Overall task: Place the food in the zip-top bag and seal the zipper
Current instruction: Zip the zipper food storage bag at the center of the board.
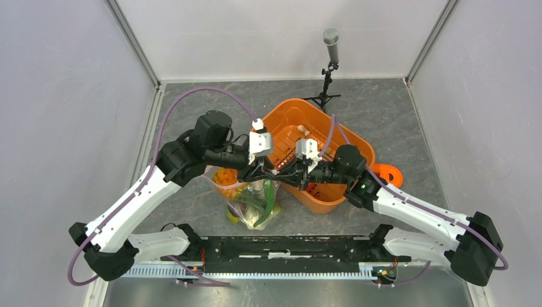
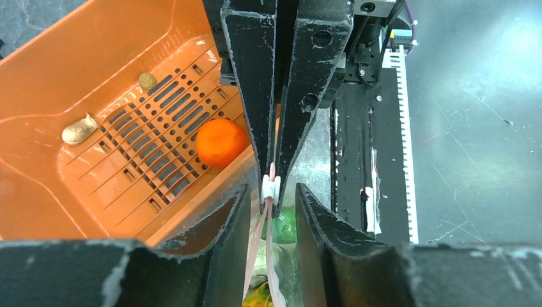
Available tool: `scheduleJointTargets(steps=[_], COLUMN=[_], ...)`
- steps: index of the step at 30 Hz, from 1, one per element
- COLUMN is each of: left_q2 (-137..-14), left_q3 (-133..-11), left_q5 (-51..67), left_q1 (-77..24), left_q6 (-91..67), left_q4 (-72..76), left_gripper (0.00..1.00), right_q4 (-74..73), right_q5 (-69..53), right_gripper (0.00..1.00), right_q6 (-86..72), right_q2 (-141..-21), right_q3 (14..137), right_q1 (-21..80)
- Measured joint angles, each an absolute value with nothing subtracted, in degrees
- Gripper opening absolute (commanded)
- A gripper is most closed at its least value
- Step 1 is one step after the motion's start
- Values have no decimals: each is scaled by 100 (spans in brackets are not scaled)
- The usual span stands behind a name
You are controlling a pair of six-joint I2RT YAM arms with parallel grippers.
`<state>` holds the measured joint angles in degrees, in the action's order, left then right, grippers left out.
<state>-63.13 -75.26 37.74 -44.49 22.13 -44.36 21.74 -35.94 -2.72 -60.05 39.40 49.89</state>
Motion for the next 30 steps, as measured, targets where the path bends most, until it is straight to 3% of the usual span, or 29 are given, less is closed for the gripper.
scheduleJointTargets(steps=[8,12,30], left_q2=[-6451,-6462,-6414], left_q3=[-7548,-7548,-7846], left_q5=[3809,3817,3168], left_q1=[-4449,-4449,-4486], left_q6=[2215,2231,2556], left_q4=[-4447,-4458,-5306], left_gripper=[18,2,2], right_q4=[2176,2167,1979], right_q5=[-3592,-3590,-3398], right_gripper=[0,0,0], right_q6=[-276,-274,-204], right_q2=[-6005,-6005,-5854], right_q3=[3940,3940,3903], right_q1=[4989,4989,5026])
